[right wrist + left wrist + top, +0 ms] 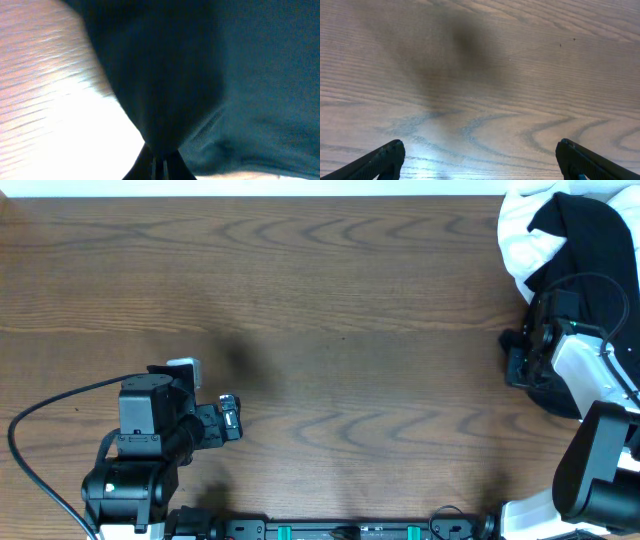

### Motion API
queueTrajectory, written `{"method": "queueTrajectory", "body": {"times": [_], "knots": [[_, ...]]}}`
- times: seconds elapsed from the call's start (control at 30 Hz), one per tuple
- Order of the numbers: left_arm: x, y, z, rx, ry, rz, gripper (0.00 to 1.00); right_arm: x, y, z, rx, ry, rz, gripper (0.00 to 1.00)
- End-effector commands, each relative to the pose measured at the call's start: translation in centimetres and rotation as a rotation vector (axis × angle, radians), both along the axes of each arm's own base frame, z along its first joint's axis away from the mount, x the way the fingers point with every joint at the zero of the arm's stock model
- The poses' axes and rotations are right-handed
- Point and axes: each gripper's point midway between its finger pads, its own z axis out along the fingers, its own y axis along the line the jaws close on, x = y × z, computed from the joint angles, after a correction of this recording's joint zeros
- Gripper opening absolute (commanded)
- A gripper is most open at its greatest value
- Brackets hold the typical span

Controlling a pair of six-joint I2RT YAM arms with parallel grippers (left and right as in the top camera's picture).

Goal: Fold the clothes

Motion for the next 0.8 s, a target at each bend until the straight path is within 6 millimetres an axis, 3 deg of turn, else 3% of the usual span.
{"method": "queueTrajectory", "body": {"times": [0.0,0.2,0.33,0.4,0.57,0.67,0.77], "knots": [[0.2,-0.1,0.8,-0.008,-0.019,-0.001,0.98,3.5,4.2,4.4,0.131,-0.159,0.134,0.01],[0.2,-0.1,0.8,-0.008,-0.018,-0.001,0.98,4.8,13.1,12.7,0.216,-0.331,0.402,0.01],[0.2,-0.1,0.8,-0.008,-0.018,-0.001,0.98,3.6,20.9,17.5,0.254,-0.456,0.607,0.01],[0.1,-0.1,0.8,-0.008,-0.018,-0.001,0.98,2.8,23.9,18.6,0.283,-0.492,0.663,0.01],[0.2,-0.1,0.8,-0.008,-0.018,-0.001,0.98,-0.1,31.1,18.0,0.369,-0.466,0.796,0.04],[0.1,-0.1,0.8,-0.008,-0.018,-0.001,0.98,-0.9,34.4,16.8,0.384,-0.446,0.875,0.19],[0.2,-0.1,0.8,-0.008,-0.018,-0.001,0.98,0.0,36.2,16.0,0.349,-0.478,0.915,0.32]]}}
